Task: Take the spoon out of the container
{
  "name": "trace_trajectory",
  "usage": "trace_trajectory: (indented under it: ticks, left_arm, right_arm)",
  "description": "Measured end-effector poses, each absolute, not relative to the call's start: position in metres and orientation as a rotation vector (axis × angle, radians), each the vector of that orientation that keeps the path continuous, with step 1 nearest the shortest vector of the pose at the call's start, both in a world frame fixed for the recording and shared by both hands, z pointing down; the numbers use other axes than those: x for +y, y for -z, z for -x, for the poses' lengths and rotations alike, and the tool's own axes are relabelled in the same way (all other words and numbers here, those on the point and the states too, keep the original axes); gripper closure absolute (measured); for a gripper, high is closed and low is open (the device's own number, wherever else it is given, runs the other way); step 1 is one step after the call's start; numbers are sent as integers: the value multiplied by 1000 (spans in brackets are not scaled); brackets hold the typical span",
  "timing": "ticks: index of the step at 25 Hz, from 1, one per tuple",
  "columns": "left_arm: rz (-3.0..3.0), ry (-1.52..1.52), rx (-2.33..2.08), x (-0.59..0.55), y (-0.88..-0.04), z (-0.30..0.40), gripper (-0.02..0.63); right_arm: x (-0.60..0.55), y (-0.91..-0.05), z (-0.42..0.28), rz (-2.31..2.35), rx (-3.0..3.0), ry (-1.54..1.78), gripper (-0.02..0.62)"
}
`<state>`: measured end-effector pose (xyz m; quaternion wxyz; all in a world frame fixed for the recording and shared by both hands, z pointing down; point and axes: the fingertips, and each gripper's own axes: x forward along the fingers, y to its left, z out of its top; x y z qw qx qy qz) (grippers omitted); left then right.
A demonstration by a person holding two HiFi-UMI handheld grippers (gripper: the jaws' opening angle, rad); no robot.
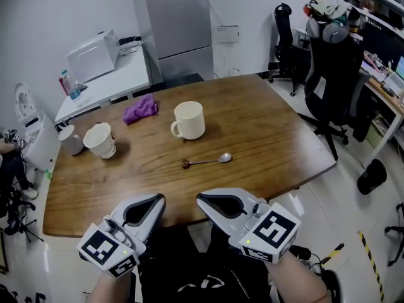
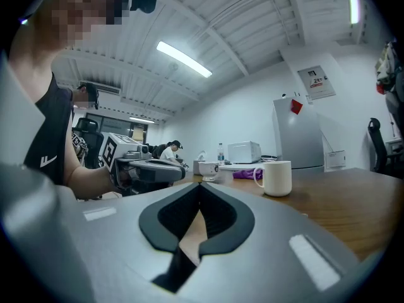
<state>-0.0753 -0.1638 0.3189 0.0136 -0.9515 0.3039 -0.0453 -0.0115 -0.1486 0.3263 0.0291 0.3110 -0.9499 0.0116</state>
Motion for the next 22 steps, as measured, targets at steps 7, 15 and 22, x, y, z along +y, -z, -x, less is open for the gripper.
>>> trace_trajectory:
  ticks: [7, 15, 22]
  left_arm:
    - [2944, 149, 1007, -164, -319, 93, 594]
    - [2907, 157, 1112, -156, -321, 118, 594]
    - [2886, 153, 1171, -143, -320, 135, 594]
  right_arm:
    - [-145, -324, 25, -898, -2932, 0, 594]
    - [-134, -318, 53, -778, -2972, 63, 594]
    - [-133, -318, 69, -709, -2993, 12, 594]
